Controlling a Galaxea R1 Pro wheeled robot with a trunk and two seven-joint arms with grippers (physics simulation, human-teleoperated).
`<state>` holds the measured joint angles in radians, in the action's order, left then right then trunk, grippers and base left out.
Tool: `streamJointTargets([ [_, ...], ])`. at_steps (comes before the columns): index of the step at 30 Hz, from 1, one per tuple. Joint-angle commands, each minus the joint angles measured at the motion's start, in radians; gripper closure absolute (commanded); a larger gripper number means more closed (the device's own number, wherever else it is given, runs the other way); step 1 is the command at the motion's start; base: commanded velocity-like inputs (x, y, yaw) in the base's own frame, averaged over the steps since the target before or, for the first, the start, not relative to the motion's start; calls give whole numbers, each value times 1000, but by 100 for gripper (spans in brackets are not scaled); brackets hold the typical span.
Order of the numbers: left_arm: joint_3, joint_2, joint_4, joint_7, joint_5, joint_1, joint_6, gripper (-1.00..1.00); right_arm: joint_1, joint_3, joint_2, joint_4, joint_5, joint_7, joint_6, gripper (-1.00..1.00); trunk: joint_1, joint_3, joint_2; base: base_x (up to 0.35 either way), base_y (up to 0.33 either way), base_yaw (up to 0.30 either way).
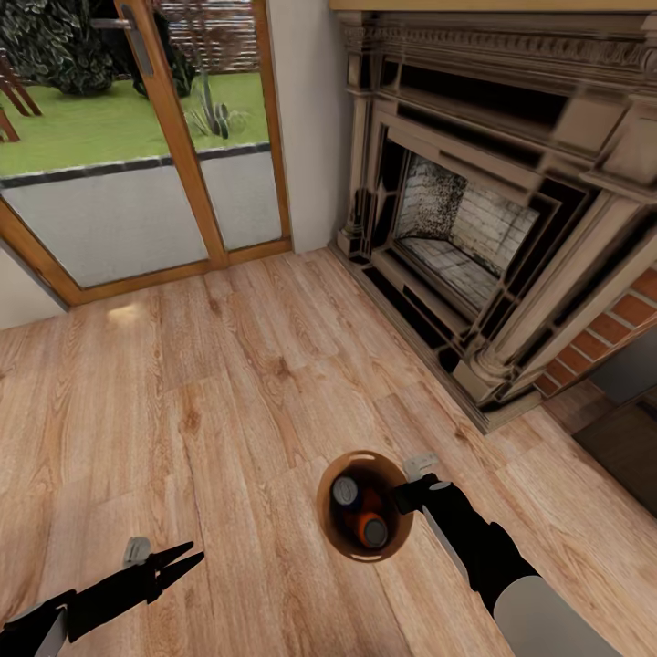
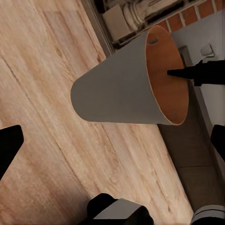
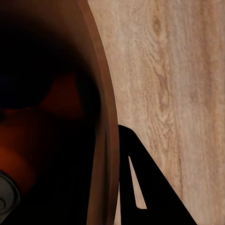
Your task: Put the three can of soda from the living room inside the tash can in the kitchen.
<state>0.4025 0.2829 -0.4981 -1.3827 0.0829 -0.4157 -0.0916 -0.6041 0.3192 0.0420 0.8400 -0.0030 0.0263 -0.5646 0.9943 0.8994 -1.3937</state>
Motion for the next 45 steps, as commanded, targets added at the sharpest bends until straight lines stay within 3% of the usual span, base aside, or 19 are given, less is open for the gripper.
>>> streamJointTargets([
  [1,0,0,-1,-2,0,0,0,-100,0,0,0,1,-8,6,0,100,4,3,-7,0,0,0],
  [45,-2,-1,-2,-7,-1,0,1,-100,0,1,-1,14,-8,6,0,100,173,141,-315,0,0,0],
])
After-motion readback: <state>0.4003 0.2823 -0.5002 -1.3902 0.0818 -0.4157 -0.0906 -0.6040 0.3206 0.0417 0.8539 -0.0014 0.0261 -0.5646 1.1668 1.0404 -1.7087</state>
